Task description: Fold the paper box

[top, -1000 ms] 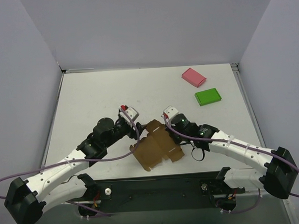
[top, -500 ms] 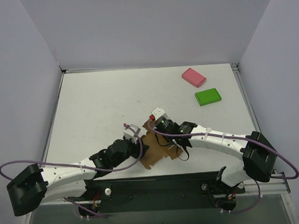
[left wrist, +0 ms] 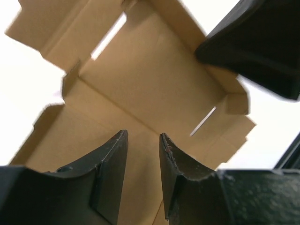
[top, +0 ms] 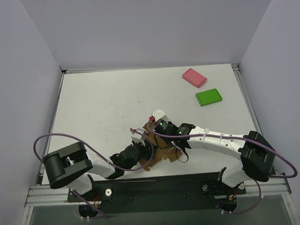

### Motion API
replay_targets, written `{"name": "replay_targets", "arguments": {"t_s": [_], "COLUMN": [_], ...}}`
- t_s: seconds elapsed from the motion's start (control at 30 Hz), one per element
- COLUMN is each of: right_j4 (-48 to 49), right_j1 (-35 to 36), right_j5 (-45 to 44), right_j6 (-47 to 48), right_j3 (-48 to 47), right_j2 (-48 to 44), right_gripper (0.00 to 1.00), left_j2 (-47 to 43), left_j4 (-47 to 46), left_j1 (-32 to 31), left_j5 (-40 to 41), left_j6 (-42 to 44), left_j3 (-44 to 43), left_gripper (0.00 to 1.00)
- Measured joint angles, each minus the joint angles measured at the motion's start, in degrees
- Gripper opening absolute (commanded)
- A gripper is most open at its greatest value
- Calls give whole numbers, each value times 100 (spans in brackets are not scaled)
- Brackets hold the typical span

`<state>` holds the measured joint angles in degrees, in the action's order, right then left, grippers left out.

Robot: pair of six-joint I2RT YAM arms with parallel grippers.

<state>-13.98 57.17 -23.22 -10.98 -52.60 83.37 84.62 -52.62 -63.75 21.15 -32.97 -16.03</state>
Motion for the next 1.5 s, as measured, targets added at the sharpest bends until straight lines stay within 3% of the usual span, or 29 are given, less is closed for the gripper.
{"name": "replay_targets", "arguments": {"t_s": [0.17, 0.4, 0.6, 0.77, 0.9, 1.1, 1.23, 1.3, 1.37, 1.47, 1.5], "right_j4": [0, 2, 7, 61, 87, 59, -13, -37, -52, -83, -90], "right_j1": [70, 151, 184, 219, 219, 232, 295, 326, 332, 341, 343], "right_j5": [-15, -96, -116, 96, 330, 627, 730, 754, 769, 767, 767], "right_j6": [-15, 24, 398, 918, 1222, 1438, 1495, 1519, 1541, 1561, 1563], "right_j3": [0, 0, 2, 42, 46, 46, 46, 46, 46, 46, 46], "right_j2": [-2, -2, -103, -553, -852, -938, -938, -938, -938, -938, -938], "right_gripper": [0, 0, 0, 0, 0, 0, 0, 0, 0, 0, 0], "left_j2": [699, 605, -1381, -2914, -3134, -2859, -2559, -2356, -2155, -1958, -1932], "left_j4": [-385, -492, 428, 1421, 2159, 2758, 2763, 2763, 2780, 2820, 2820], "left_j1": [-262, -306, -146, 953, 1659, 1781, 1821, 1840, 1849, 1853, 1853], "left_j5": [297, 428, 361, -391, -1154, -1875, -2216, -2341, -2435, -2542, -2570], "left_j6": [-216, -291, -57, 538, 1152, 1989, 2326, 2448, 2546, 2680, 2704], "left_j3": [4, 55, 155, 131, -35, -442, -632, -743, -855, -968, -975], "left_gripper": [43, 50, 63, 72, 77, 77, 73, 66, 50, 35, 25]}}
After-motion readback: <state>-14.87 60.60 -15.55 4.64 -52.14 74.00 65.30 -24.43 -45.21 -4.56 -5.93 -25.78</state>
